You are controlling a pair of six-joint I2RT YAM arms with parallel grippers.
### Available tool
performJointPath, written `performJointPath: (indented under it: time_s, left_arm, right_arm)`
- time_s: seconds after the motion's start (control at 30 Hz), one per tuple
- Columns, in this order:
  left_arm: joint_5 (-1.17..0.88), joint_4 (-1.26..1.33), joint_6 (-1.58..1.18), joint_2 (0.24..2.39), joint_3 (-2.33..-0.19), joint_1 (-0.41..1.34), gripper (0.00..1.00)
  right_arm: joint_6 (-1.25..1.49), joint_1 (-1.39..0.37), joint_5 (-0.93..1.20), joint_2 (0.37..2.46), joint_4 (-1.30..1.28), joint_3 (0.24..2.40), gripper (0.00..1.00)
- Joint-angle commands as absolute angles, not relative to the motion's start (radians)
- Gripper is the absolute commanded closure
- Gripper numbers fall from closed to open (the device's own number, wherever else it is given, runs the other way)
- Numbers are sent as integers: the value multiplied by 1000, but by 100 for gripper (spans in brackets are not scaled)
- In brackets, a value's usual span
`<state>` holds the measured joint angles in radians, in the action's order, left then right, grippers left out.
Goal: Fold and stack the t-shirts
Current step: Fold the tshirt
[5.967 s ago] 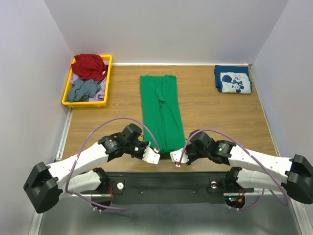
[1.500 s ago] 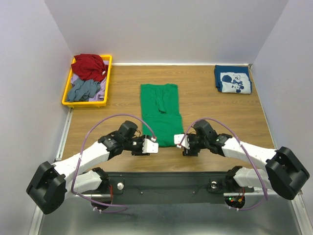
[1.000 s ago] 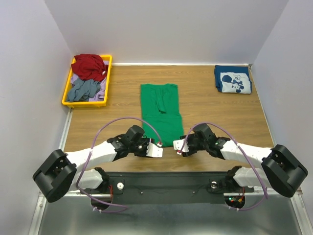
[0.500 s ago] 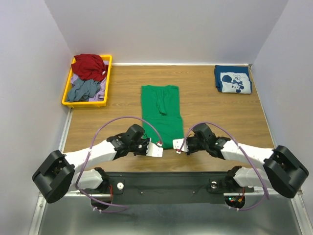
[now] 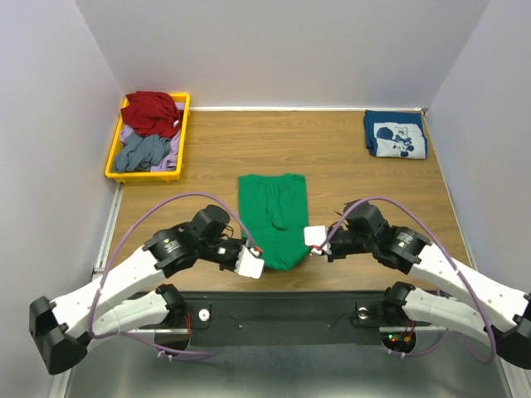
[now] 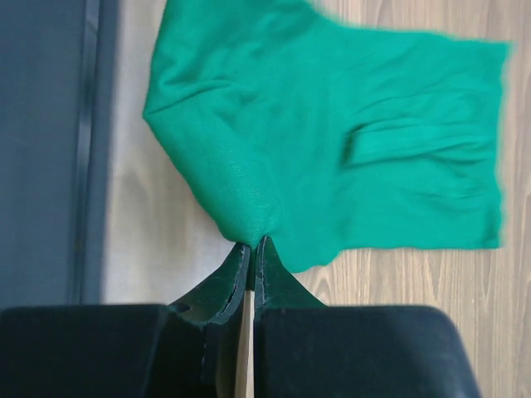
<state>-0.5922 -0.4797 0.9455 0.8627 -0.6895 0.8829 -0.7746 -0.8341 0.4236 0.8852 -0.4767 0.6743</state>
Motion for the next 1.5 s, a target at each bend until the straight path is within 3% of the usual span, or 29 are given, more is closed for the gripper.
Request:
performJointPath:
  time_s: [0.0,0.2,0.27,0.37,0.5,0.7,1.0,1.23,1.47]
  left_arm:
    - [-732,-661,951,764,-764,888,100]
    - [-644,-655,897,773,-819,845,100]
    - [-661,-664,946,828,-850,763,100]
    - [-790,-709,1047,973,-922,481,100]
    - [-851,-704,1074,1182,-1046,388,100]
    - [-833,-588,1039,1449,-1133,348,100]
    - [-855,-538,942,1788,-1192,281,100]
    - [-833,-465,904,1763,-1031,282,100]
    - [-810,-486,934,1625,-930,359,100]
  right_arm:
    - [-683,-853,512,827,-643,784,100]
    - [-644,-853,405,917,-624,864,100]
    - [-669,-847,384,965,-609,870,99]
    - [-702,-772,429,1017,-545,887,99]
    - [-793,-622,547,1155,-529,936,100]
    - [-870,-490,635,1386,-503,988,99]
    - [-844,-434,655,1663,-428,1050,97]
    - [-694,-442,727,1703,-436,1056,97]
    - [-560,-535,738,1537,-445,882,97]
